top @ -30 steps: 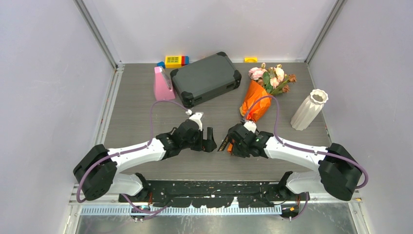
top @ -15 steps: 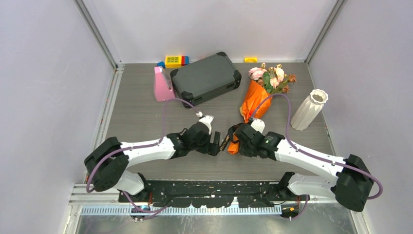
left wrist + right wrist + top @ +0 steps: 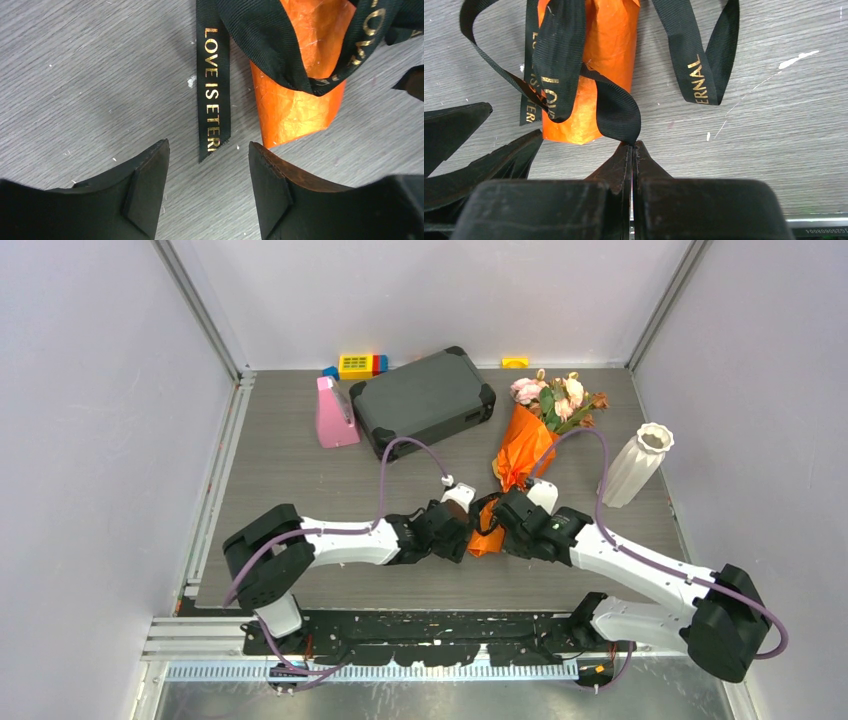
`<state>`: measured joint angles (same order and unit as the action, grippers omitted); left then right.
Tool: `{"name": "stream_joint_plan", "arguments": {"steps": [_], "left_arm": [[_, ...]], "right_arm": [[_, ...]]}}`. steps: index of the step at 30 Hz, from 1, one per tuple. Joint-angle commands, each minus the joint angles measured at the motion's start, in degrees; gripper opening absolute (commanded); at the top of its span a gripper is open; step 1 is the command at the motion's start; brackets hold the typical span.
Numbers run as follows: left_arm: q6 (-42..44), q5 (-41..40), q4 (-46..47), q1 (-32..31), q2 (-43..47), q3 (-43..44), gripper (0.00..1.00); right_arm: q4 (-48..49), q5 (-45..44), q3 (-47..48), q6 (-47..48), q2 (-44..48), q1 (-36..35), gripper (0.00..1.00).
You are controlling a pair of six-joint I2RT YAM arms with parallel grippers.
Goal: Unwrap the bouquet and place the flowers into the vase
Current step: Untie the ribbon from the wrapping paper.
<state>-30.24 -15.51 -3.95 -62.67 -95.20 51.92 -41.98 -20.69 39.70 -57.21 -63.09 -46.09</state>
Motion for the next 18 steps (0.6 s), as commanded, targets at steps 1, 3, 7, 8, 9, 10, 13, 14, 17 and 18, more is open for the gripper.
{"name": "stream_joint_plan", "arguments": {"steps": [1,3,7,8,9,10,13,14,17,18], "left_arm": [[1.1,-2.7,0.0,-0.8,-1.8,2.6,0.60],[1.2,-3.0,0.0,-1.0,-2.7,3.1,0.58],[1.1,-3.4,-0.1,-1.1,-4.3,3.9,0.53],[1.2,-3.4,-0.1,-1.1,-4.6,4.2,0.52],[1.3,-3.4,-0.2,-1.1,-5.1,4.5,0.51],[1.4,-3.4,-0.4,-1.1,-5.8,4.8,0.51],[1.6,-3.2,-1.0,-1.1,-6.8,5.9,0.48],[1.7,-3.3,-1.4,-1.2,-7.1,6.2,0.47],[1.8,-3.7,-1.8,-1.4,-7.6,6.5,0.43],[1.6,-3.7,-1.8,-1.5,-7.8,6.6,0.41]], "right_arm": [[1.3,-1.4,-1.0,0.0,2.4,1.0,0.00],[1.5,-1.4,-1.4,0.0,2.7,1.3,0.00],[2.1,-1.1,-2.1,0.0,3.0,1.6,0.00],[2.3,-1.0,-2.2,0.1,3.0,1.8,0.00],[2.5,-0.9,-2.2,0.2,3.0,1.8,0.00],[2.7,-0.7,-2.3,0.4,3.0,1.8,0.00],[3.1,-0.5,-2.3,0.7,2.8,2.0,0.00],[3.3,-0.5,-2.4,0.8,2.8,2.1,0.00],[3.8,-0.4,-2.5,0.8,2.7,2.2,0.00],[4.1,-0.3,-2.8,0.8,2.7,2.2,0.00]]}}
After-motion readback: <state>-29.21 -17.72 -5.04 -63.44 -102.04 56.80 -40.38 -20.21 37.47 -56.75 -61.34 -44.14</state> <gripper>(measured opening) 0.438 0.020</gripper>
